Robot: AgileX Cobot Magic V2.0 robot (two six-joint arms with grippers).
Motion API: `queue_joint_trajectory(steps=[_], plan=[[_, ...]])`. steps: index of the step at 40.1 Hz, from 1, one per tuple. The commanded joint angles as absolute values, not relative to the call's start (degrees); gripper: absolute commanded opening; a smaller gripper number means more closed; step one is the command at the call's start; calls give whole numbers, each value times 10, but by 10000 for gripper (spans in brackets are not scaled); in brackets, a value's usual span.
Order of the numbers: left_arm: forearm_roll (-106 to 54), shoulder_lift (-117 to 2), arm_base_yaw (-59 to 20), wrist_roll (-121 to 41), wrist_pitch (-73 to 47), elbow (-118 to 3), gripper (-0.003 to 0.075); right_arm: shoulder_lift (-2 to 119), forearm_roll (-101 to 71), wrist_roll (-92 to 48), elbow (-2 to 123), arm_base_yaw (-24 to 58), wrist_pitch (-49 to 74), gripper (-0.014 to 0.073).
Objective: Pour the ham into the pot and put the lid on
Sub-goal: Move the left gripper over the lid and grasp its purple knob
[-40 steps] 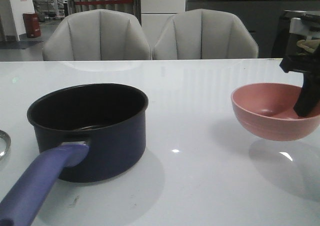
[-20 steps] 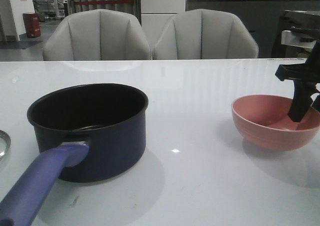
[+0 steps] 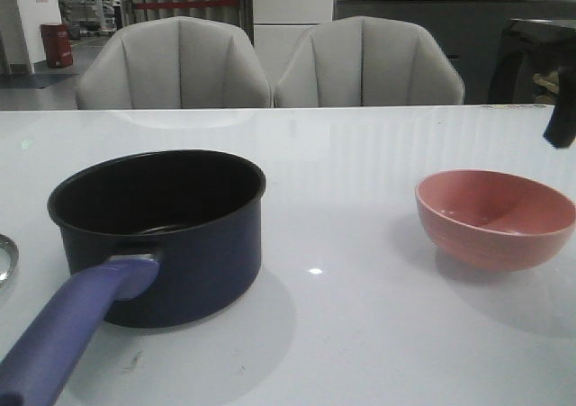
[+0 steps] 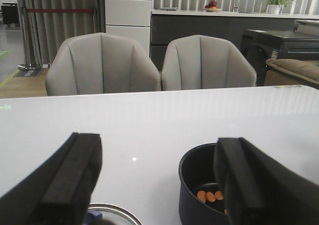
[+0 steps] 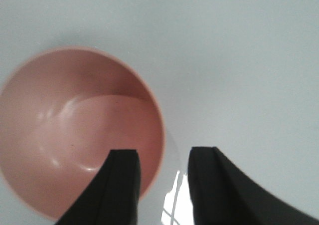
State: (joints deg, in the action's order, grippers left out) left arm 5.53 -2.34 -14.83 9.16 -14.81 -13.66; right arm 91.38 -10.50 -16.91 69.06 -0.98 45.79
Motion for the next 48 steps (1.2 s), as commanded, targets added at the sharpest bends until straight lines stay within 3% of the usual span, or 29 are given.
queue_joint_trajectory(steps=[1, 12, 26, 40, 48], plan=[[51, -30, -153, 91, -97, -151, 522, 815, -105, -185, 671, 13, 397, 361], [51, -30, -153, 91, -98, -151, 522, 630, -138, -185, 525, 72, 267, 360], [51, -30, -153, 91, -99, -151, 522, 371, -215, -185, 325, 75, 109, 360], [51, -30, -153, 91, -99, -151, 522, 102, -221, -185, 192, 75, 105, 360], [50, -30, -153, 91, -93, -151, 522, 55, -223, -185, 152, 75, 112, 360]])
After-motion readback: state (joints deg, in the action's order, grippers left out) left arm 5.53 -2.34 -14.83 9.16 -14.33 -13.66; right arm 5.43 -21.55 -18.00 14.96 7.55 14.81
